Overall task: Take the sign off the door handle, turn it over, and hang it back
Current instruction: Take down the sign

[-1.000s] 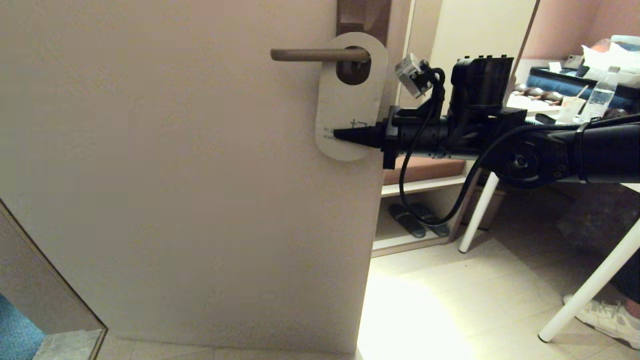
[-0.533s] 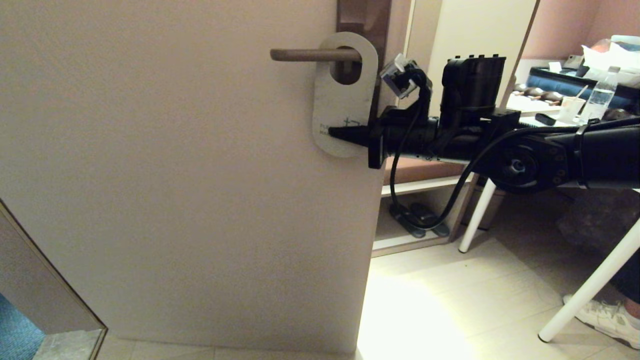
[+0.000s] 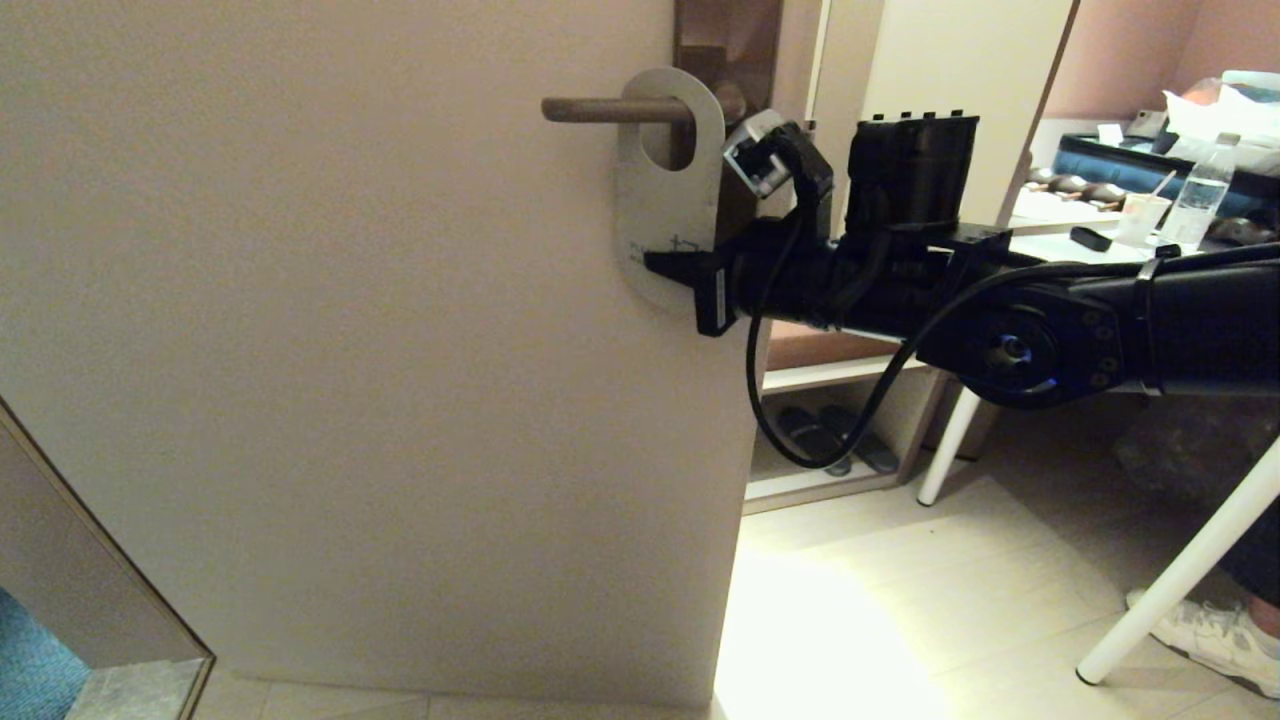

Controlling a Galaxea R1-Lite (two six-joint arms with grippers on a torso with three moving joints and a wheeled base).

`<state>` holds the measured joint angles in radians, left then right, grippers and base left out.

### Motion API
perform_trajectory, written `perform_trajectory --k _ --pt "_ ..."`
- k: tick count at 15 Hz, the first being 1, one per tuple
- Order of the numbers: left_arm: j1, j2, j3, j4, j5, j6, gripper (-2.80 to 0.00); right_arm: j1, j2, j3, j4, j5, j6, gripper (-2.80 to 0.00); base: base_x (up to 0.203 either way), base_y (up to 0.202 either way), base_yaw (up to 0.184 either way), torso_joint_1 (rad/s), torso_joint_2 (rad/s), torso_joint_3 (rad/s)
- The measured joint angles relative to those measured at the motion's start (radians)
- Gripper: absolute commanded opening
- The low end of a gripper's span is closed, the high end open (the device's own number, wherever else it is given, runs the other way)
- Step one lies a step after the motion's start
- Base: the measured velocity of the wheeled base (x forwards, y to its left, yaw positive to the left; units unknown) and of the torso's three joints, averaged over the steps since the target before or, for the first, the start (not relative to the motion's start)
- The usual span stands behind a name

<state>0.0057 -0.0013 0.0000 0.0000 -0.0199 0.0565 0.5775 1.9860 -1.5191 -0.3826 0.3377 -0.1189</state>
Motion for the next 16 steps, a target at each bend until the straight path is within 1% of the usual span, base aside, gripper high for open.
perform_trajectory --k 2,5,7,9,10,12,13,16 --pt "0.0 0.0 0.0 0.0 0.0 0.0 -2.8 0.021 0.001 -0.005 0.0 -0.036 0.023 -2.8 0.0 0.0 0.0 0.0 0.0 0.0" --pt "0.0 0.0 0.0 0.0 0.0 0.0 -2.8 0.061 0.007 -0.02 0.0 -0.115 0.083 -2.8 0.0 0.0 0.0 0.0 0.0 0.0" --pt "0.0 0.0 0.0 0.0 0.0 0.0 -2.8 0.083 0.015 -0.032 -0.006 -0.141 0.092 -2.8 0.0 0.0 0.0 0.0 0.0 0.0" --pt "0.0 0.0 0.0 0.0 0.0 0.0 -2.8 0.104 0.029 -0.046 -0.062 -0.154 0.114 -2.8 0.0 0.0 0.0 0.0 0.0 0.0" --pt "0.0 0.0 0.0 0.0 0.0 0.0 -2.8 0.115 0.037 -0.049 -0.089 -0.174 0.128 -2.8 0.0 0.0 0.0 0.0 0.0 0.0" --pt "0.0 0.0 0.0 0.0 0.0 0.0 -2.8 0.136 0.05 -0.051 -0.095 -0.237 0.141 -2.8 0.0 0.0 0.0 0.0 0.0 0.0" --pt "0.0 0.0 0.0 0.0 0.0 0.0 -2.8 0.143 0.055 -0.051 -0.095 -0.257 0.143 -2.8 0.0 0.0 0.0 0.0 0.0 0.0" --pt "0.0 0.0 0.0 0.0 0.0 0.0 -2.8 0.154 0.064 -0.052 -0.098 -0.285 0.143 -2.8 0.0 0.0 0.0 0.0 0.0 0.0"
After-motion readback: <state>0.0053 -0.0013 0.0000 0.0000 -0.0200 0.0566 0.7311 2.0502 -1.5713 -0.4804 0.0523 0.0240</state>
